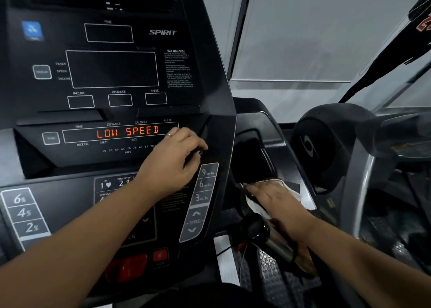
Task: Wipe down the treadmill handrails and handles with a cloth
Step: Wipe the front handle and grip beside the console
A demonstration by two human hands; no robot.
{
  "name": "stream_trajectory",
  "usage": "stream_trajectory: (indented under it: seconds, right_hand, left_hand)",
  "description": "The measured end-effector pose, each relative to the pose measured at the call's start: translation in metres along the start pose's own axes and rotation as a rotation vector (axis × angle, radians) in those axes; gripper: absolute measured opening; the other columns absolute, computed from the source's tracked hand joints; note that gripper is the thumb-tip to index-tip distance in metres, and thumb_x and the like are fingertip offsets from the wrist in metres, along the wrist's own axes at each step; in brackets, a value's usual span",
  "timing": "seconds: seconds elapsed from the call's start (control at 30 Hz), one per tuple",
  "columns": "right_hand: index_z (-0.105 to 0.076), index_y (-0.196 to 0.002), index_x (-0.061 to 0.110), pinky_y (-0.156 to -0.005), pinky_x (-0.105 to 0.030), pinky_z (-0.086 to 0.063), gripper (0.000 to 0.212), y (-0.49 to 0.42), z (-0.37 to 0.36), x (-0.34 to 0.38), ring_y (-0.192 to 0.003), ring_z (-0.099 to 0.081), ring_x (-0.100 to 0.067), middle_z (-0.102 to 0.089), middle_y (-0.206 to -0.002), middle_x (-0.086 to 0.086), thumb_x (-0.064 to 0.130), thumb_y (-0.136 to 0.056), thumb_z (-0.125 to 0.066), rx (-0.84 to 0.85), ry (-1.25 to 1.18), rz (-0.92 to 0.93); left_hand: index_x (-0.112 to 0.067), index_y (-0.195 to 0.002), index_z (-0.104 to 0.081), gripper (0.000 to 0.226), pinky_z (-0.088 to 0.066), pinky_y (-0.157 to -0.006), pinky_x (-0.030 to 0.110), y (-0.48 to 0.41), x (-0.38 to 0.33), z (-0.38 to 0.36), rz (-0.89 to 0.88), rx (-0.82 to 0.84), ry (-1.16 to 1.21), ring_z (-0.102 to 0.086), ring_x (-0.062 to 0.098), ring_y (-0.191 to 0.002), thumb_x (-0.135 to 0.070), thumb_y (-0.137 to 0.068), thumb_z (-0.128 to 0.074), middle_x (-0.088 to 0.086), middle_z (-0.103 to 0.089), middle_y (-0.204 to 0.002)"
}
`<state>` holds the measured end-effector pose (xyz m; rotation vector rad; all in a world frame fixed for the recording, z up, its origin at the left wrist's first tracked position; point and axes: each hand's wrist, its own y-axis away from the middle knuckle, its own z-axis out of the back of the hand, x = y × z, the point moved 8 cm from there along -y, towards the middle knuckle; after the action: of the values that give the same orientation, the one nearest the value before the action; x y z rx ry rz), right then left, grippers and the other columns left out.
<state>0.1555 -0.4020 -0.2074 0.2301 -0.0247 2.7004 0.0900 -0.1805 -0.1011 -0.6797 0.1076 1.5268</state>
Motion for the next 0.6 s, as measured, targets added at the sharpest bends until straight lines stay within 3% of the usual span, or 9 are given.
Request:
stream_trajectory:
  seconds: [0.1, 0.17, 0.33, 0.4, 0.47, 0.53, 0.6]
  right_hand:
    - [-0.049, -0.136, 0.011, -0.093, -0.026, -0.038, 0.077, -0.015, 0.001, 0.007, -0.098, -0.062, -0.017, -0.066, -0.108, 0.000, 0.068, -0.094, -0.018, -0.005, 0.073, -0.023]
    - [-0.044, -0.138, 0.013, -0.089, -0.030, -0.043, 0.084, -0.027, 0.003, 0.013, -0.101, -0.062, -0.020, -0.065, -0.111, -0.001, 0.076, -0.089, -0.020, 0.026, 0.068, -0.074]
    - [-0.037, -0.141, 0.015, -0.070, -0.030, -0.040, 0.066, -0.052, 0.002, 0.012, -0.101, -0.064, -0.026, -0.066, -0.109, -0.005, 0.063, -0.096, -0.033, 0.027, -0.153, -0.353]
    - [-0.035, -0.143, 0.012, -0.075, -0.034, -0.047, 0.061, -0.061, -0.003, 0.009, -0.101, -0.063, -0.029, -0.067, -0.108, -0.010, 0.055, -0.100, -0.029, 0.055, -0.259, -0.464]
    - [-0.028, -0.149, 0.013, -0.091, -0.040, -0.048, 0.060, -0.064, -0.008, 0.004, -0.111, -0.060, -0.033, -0.064, -0.120, -0.015, 0.050, -0.102, -0.026, 0.077, -0.365, -0.551]
    - [-0.014, -0.155, 0.023, -0.101, -0.043, -0.043, 0.065, -0.061, -0.015, 0.000, -0.122, -0.054, -0.035, -0.057, -0.135, -0.014, 0.055, -0.099, -0.022, 0.151, -0.485, -0.581]
    - [0.001, -0.154, 0.037, -0.111, -0.044, -0.033, 0.076, -0.058, -0.021, 0.001, -0.138, -0.039, -0.030, -0.037, -0.154, -0.005, 0.062, -0.087, -0.023, 0.242, -0.665, -0.521]
  left_hand:
    - [-0.023, -0.115, -0.060, 0.021, -0.040, -0.076, 0.020, 0.000, -0.011, -0.009, -0.023, 0.037, -0.095, -0.049, 0.007, -0.096, -0.023, -0.096, -0.052, -0.010, -0.053, -0.106]
    - [-0.024, -0.118, -0.057, 0.022, -0.038, -0.074, 0.019, -0.001, -0.013, -0.011, -0.015, 0.042, -0.143, -0.050, 0.007, -0.094, -0.027, -0.097, -0.050, -0.009, -0.052, -0.108]
    - [-0.023, -0.121, -0.054, 0.025, -0.035, -0.075, 0.020, -0.002, -0.012, -0.011, 0.010, 0.039, -0.194, -0.051, 0.008, -0.092, -0.029, -0.098, -0.048, -0.008, -0.054, -0.110]
    - [-0.023, -0.121, -0.053, 0.025, -0.036, -0.075, 0.021, -0.002, -0.012, -0.012, 0.020, 0.041, -0.208, -0.052, 0.009, -0.093, -0.030, -0.098, -0.048, -0.008, -0.054, -0.109]
    - [-0.023, -0.121, -0.053, 0.025, -0.041, -0.078, 0.024, -0.001, -0.012, -0.012, 0.029, 0.037, -0.214, -0.053, 0.011, -0.095, -0.030, -0.098, -0.047, -0.007, -0.055, -0.109]
    - [-0.024, -0.122, -0.053, 0.026, -0.043, -0.081, 0.025, 0.000, -0.011, -0.011, 0.039, 0.034, -0.215, -0.053, 0.012, -0.097, -0.031, -0.098, -0.047, -0.007, -0.055, -0.109]
    - [-0.024, -0.122, -0.052, 0.026, -0.040, -0.082, 0.023, 0.000, -0.010, -0.011, 0.039, 0.032, -0.222, -0.053, 0.012, -0.099, -0.031, -0.098, -0.046, -0.008, -0.056, -0.109]
